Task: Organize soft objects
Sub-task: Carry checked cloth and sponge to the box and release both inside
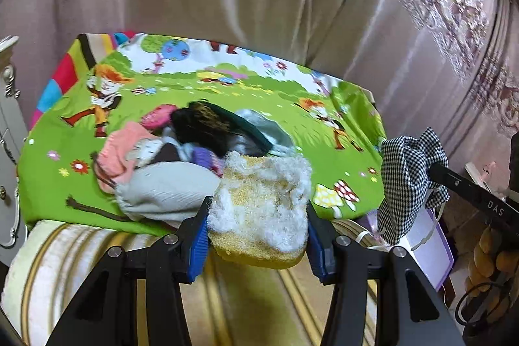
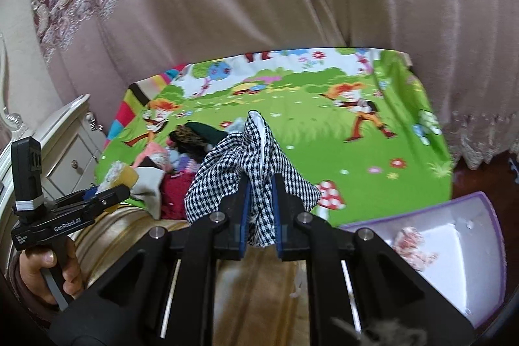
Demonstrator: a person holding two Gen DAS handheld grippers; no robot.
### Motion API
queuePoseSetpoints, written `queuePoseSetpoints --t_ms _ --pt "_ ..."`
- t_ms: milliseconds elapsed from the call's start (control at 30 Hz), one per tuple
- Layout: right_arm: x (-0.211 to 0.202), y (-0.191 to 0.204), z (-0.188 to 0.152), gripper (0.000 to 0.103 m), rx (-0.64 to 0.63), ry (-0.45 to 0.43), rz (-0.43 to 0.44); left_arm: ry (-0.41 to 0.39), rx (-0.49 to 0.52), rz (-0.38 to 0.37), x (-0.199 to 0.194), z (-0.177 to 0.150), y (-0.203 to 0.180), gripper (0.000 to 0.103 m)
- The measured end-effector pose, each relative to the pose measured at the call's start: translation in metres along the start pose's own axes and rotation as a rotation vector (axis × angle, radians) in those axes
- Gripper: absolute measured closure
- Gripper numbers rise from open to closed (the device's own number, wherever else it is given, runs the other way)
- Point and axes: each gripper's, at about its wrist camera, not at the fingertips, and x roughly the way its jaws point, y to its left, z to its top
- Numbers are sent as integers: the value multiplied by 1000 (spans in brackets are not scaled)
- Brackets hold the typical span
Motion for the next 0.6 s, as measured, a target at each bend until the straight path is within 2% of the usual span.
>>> queuePoseSetpoints --t_ms 600 --pt "-54 -93 -30 87 122 -22 -271 101 164 -137 23 -19 -97 52"
